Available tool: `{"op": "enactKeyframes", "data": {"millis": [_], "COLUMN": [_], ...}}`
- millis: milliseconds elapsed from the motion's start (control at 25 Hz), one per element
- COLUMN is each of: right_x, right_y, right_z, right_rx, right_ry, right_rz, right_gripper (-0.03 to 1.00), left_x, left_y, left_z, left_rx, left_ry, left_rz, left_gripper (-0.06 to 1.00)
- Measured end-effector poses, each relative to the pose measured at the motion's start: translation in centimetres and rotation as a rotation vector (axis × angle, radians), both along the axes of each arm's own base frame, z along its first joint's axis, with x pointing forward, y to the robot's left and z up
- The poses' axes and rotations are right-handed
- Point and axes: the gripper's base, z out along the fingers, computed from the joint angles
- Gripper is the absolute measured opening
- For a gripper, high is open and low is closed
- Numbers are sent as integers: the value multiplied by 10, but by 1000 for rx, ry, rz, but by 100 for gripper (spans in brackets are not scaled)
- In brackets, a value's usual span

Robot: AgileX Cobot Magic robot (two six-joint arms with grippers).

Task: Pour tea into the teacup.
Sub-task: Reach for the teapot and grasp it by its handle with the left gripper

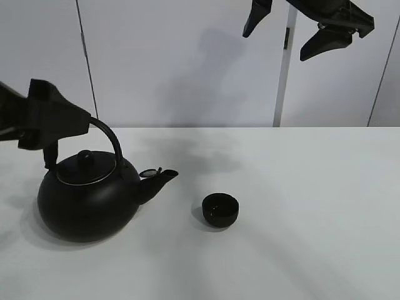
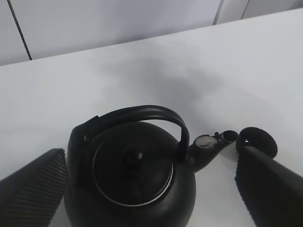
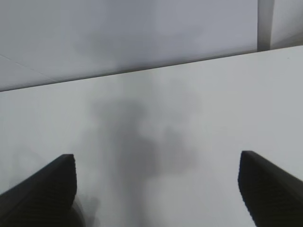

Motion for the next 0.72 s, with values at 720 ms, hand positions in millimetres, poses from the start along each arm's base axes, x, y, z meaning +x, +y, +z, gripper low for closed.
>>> {"op": "enactKeyframes", "data": {"millis": [720], "right_x": [1], "right_y": [0], "right_z": [1], "right_rx": [4], "right_ry": [-15], "right_rz": [-3], "right_gripper": [64], "left_x": [28], "left_y": [31], "left_z": [-69], "left_rx": [-36], "left_ry": [-167], "left_rz": [172], "left_gripper": [69]}}
